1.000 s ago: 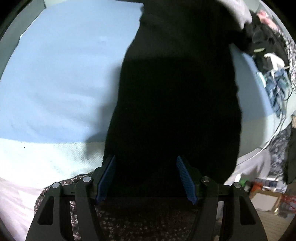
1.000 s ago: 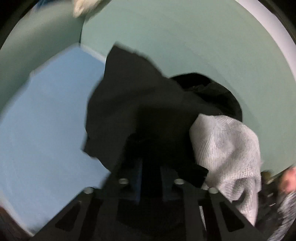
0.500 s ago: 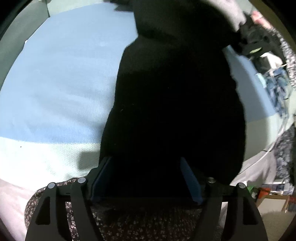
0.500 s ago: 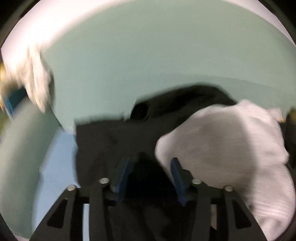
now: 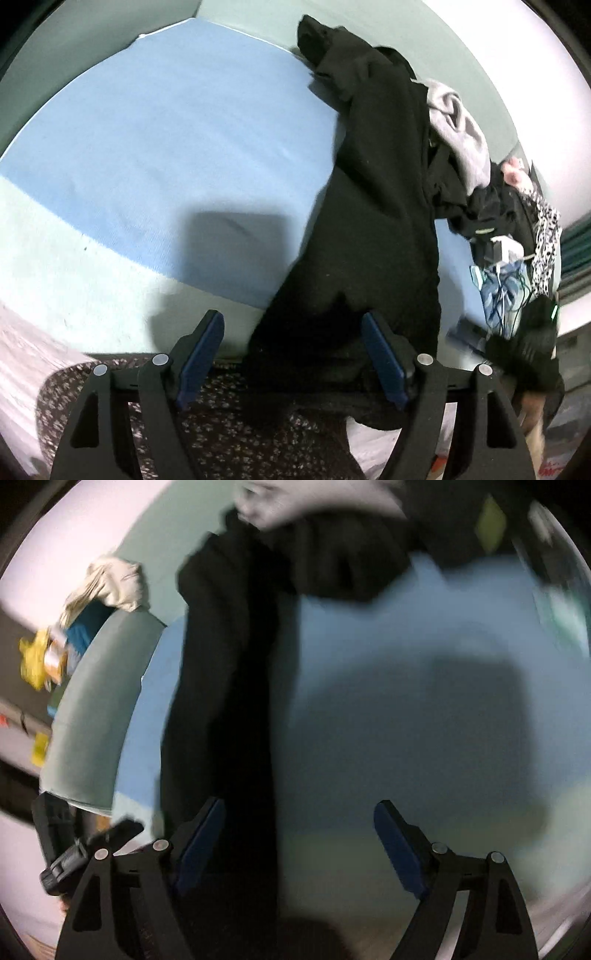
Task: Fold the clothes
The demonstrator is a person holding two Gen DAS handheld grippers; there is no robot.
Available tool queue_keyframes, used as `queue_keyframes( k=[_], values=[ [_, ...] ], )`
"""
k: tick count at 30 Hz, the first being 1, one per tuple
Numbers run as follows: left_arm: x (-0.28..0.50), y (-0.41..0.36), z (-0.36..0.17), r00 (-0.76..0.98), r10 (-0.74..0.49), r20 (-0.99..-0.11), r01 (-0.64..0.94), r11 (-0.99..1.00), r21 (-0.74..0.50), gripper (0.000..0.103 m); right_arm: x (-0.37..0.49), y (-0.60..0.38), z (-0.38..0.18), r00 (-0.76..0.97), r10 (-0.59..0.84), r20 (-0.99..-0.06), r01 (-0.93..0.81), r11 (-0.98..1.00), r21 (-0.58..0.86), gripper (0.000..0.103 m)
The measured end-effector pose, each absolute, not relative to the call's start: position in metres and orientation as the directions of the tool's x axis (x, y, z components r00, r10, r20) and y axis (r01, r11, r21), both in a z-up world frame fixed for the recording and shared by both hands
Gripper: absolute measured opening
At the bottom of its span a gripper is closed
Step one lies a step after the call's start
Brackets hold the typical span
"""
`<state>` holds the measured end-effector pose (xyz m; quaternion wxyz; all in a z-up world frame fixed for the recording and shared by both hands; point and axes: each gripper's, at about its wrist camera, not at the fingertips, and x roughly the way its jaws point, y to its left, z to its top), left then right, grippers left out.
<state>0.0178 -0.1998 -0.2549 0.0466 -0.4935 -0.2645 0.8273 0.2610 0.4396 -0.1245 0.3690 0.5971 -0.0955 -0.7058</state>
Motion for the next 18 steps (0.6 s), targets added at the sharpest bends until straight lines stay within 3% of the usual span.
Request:
queue_keyframes(
  k=[6,10,13,18],
  values=[
    [0.034,-0.202,-0.267,-0.514,0.283,-0.81,0.201,-0.878,-0.434,0.077,0.299,0.433,-0.136,0.049,-0.743,-0.667,0.305,-0.625,0.719,0.086],
    [0.043,-0.18,-0.287,-0.46,0.201,-0.865,0.14,-0.946,-0.294,0.077,0.317,0.412,-0.142,0.073,-0.67,-0.739,0.4,-0.659,0.637,0.086],
    [0.049,-0.177,-0.296,-0.451,0.182,-0.874,0.151,-0.949,-0.276,0.077,0.323,0.405,-0.157,0.09,-0.596,-0.798,0.426,-0.701,0.571,0.086],
    [0.062,-0.174,-0.289,-0.525,0.134,-0.84,0.142,-0.96,-0.242,0.077,0.323,0.414,-0.161,0.09,-0.648,-0.756,0.43,-0.659,0.617,0.087]
  ],
)
